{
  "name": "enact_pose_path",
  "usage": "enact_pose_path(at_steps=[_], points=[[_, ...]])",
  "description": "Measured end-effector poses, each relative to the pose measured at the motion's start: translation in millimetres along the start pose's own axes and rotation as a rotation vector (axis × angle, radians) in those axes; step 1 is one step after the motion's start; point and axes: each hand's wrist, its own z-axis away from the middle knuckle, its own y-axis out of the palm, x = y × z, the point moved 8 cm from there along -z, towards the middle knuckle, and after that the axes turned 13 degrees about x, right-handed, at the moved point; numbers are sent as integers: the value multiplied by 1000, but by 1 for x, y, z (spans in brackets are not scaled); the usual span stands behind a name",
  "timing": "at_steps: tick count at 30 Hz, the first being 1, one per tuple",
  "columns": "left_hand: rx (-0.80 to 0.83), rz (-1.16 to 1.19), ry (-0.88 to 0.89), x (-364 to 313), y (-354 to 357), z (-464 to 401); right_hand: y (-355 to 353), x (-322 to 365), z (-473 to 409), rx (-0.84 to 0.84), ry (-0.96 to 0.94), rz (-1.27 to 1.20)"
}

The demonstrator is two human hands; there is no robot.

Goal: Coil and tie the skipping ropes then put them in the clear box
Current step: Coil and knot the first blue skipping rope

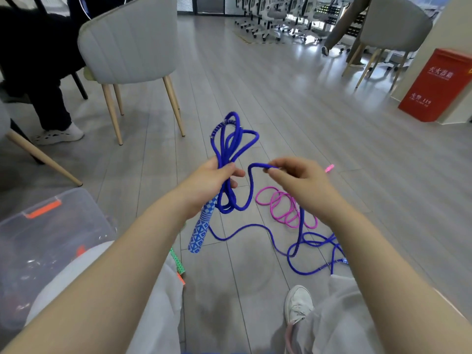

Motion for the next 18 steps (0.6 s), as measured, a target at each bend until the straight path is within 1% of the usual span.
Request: enact_pose_path(at_steps=[3, 6, 8, 11, 13, 18], points=[[39, -119, 38, -5, 9, 1, 8, 1, 0, 35, 34, 0], [0, -232, 58, -8, 6, 0, 9, -5, -1, 51, 99, 36], [19, -294, 88, -11, 8, -1, 10, -8, -1, 72, 119, 41], [95, -332, 134, -14, 17, 0, 13, -5, 0, 92, 98, 36], [142, -355, 127, -11, 24, 1, 15, -3, 1, 93, 71, -1], [183, -328, 147, -10, 31, 4, 12, -9, -1, 51, 103, -5]])
